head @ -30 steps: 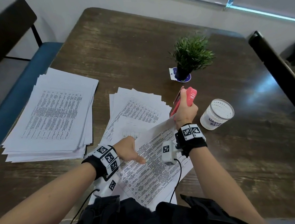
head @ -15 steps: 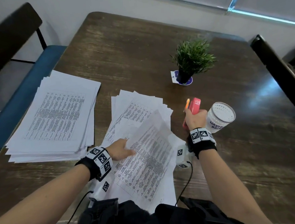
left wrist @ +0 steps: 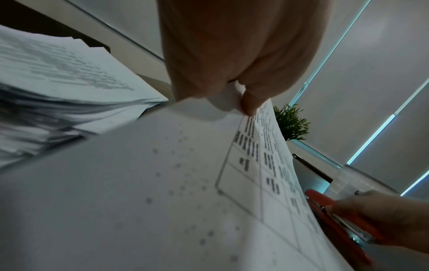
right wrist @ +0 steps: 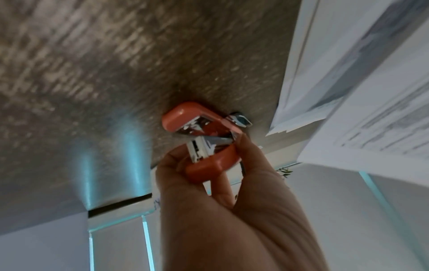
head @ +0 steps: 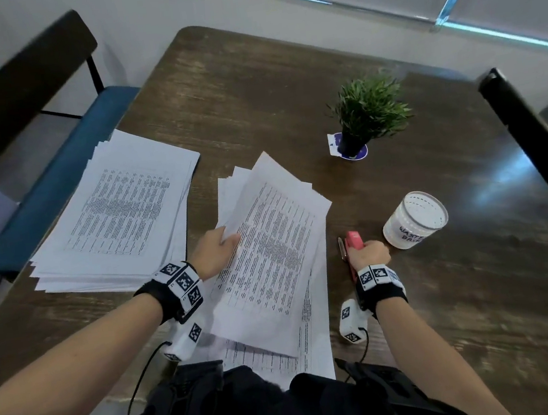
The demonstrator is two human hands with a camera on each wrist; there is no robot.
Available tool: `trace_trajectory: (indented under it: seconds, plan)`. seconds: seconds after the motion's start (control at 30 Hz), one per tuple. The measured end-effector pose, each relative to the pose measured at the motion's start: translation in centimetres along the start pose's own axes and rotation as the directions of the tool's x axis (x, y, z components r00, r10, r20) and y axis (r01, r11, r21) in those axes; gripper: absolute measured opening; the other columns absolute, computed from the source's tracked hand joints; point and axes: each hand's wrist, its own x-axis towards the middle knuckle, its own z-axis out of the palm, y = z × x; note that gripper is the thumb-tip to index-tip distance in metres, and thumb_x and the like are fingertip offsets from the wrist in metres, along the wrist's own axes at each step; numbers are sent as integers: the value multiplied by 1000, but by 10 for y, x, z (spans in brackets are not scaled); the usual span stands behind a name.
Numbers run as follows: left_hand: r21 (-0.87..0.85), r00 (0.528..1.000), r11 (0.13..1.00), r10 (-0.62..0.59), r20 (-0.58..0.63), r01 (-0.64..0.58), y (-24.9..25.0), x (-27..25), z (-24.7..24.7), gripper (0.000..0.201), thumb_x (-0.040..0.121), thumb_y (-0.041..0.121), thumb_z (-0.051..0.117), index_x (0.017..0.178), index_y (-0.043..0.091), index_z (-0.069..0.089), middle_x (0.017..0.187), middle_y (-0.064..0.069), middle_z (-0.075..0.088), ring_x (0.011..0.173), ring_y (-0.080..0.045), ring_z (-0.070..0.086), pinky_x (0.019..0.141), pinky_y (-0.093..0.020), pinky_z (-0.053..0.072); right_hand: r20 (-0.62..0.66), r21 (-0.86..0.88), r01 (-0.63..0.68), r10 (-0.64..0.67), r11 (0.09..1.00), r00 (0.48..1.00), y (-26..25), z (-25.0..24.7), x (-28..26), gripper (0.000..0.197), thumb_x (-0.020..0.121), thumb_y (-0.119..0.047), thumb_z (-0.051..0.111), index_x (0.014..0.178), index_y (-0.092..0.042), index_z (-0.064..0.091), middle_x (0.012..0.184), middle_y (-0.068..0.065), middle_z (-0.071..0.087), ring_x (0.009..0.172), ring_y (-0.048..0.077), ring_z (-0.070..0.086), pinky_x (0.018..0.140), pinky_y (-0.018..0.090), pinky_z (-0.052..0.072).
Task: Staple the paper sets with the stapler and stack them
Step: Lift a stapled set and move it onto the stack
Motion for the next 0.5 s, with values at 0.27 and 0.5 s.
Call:
trace_trajectory:
  seconds: [0.27,0.5]
  plan:
    - [-215,975,972,49,-215,-97,30,10,-11,33,103,21,45,129,4,55,121,-10,64,114,-26,59,99,-37,47,194,481,140,-260,865,946,-42,5,-34,39,101,-32,45,99,-2,68,98,12,71,95,30,67,86,40,54]
    - [-294,924,954,-59,-377,-59,34,16,-30,36,102,20,44,135,6,50,125,-12,62,114,-27,59,101,-43,47,480,525,-9,-287,851,829,-56,22,-56,54,100,-52,33,109,-11,67,93,-2,68,85,17,62,73,30,51]
